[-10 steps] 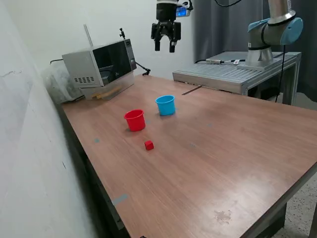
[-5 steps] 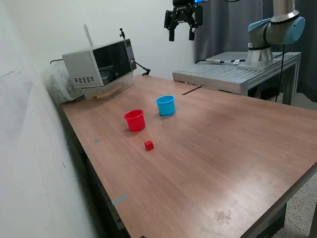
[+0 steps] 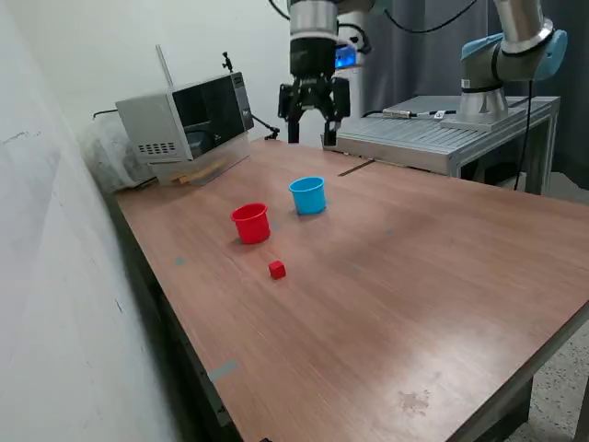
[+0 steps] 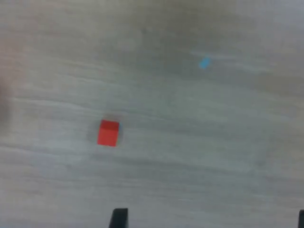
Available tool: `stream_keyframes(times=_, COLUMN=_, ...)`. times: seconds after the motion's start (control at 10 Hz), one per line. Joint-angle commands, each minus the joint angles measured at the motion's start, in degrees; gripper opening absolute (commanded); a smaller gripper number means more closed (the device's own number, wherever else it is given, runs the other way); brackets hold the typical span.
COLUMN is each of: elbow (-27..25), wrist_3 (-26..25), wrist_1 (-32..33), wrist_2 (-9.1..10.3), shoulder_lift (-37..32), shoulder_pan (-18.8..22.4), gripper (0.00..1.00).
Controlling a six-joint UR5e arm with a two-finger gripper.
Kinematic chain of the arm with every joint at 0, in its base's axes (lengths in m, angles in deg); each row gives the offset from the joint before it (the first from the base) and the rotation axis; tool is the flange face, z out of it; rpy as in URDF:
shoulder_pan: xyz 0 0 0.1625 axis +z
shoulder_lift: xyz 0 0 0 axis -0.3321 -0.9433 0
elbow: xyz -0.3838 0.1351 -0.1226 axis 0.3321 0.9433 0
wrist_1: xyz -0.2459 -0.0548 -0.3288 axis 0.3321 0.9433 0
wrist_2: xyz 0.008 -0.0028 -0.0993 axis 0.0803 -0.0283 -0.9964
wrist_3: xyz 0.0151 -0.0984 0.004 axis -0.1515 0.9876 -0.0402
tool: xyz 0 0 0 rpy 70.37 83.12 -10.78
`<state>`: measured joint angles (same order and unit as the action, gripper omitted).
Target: Place red objects in the red bin, and blue objects in the blue bin.
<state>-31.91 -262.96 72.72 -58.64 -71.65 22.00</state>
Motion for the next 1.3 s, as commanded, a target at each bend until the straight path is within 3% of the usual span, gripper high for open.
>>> stream_keyframes(times=0.0, elbow=6.0, wrist_3=-3.6, wrist_1=3.3, wrist_2=-1.13, shoulder_lift=11.0, shoulder_pan=0.0, gripper=1.00)
stream_keyframes(times=0.2, elbow=8.5, wrist_3=-3.6, wrist_1=5.1, wrist_2=-1.84, shoulder_lift=15.7, shoulder_pan=-0.9, gripper=1.00)
stream_keyframes(times=1.2, elbow=11.2, wrist_3=-3.6, wrist_1=6.9, wrist_2=-3.33, shoulder_lift=21.8, shoulder_pan=-2.7, gripper=1.00)
